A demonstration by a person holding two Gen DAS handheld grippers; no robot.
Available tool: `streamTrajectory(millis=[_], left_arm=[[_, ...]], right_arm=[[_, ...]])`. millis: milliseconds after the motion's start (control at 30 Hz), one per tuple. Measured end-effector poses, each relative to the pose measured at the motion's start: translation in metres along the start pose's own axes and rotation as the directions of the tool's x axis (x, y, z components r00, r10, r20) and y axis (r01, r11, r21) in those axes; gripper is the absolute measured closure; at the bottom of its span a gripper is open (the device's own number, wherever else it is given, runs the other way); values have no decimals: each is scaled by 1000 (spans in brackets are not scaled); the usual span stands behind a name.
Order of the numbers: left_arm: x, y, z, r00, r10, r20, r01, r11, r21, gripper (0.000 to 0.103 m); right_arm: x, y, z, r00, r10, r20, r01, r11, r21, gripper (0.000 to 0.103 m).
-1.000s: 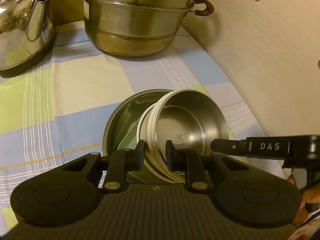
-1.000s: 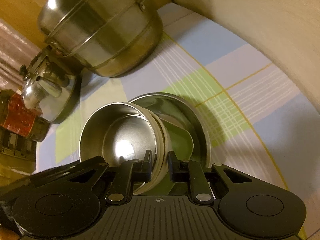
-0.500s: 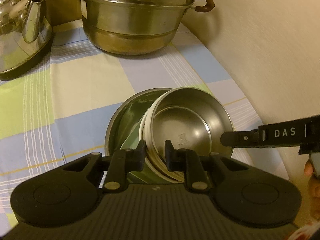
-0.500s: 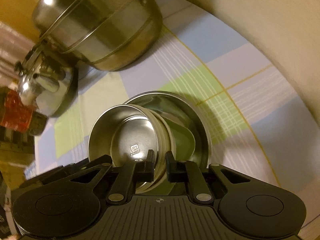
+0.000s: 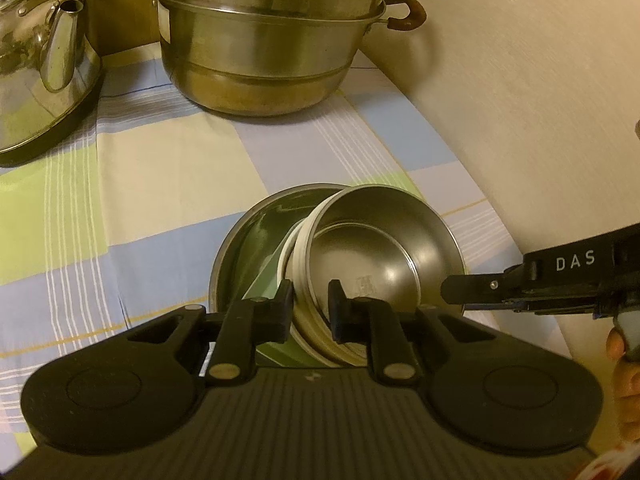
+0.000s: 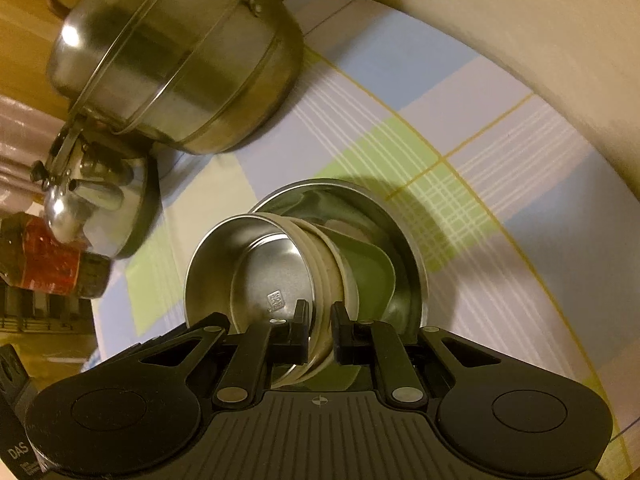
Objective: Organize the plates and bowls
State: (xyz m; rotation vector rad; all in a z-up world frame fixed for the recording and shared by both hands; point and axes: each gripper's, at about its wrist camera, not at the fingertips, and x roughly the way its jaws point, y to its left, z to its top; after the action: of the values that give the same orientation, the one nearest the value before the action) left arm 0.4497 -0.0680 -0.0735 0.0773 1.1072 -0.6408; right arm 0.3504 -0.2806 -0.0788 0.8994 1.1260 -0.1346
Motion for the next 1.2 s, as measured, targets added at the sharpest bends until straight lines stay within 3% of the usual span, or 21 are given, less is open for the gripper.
streamTrajectory(millis=[233,500,633,833,1067,1200], left_arm=[[0,0,0,1000,3,1,-3,1000,2,87],[-3,-4,-1,1000,20,19,-20,999,30,87],[-13,-7,-1,999,21,47,-23,999,37,87],[-43,-19,-14,993,43,110,-52,995,80,80],[-87,-35,-60,984,97,149,-109,991,76,70],[-111,-54,-94,974,142,175,-159,984,86,67]], right_arm=[[5,-6,1,1000,13,-24,-11,999,47,92],[2,7,-6,999,-35,12,35,998,-59,89],[-8,13,-15,995,-49,83,59,990,-127,81],[-38,14,-42,973,10,230,44,972,-229,65],[-76,7,-95,935,55,351,65,945,-321,62],[-95,3,-131,919,26,394,144,908,-394,62]])
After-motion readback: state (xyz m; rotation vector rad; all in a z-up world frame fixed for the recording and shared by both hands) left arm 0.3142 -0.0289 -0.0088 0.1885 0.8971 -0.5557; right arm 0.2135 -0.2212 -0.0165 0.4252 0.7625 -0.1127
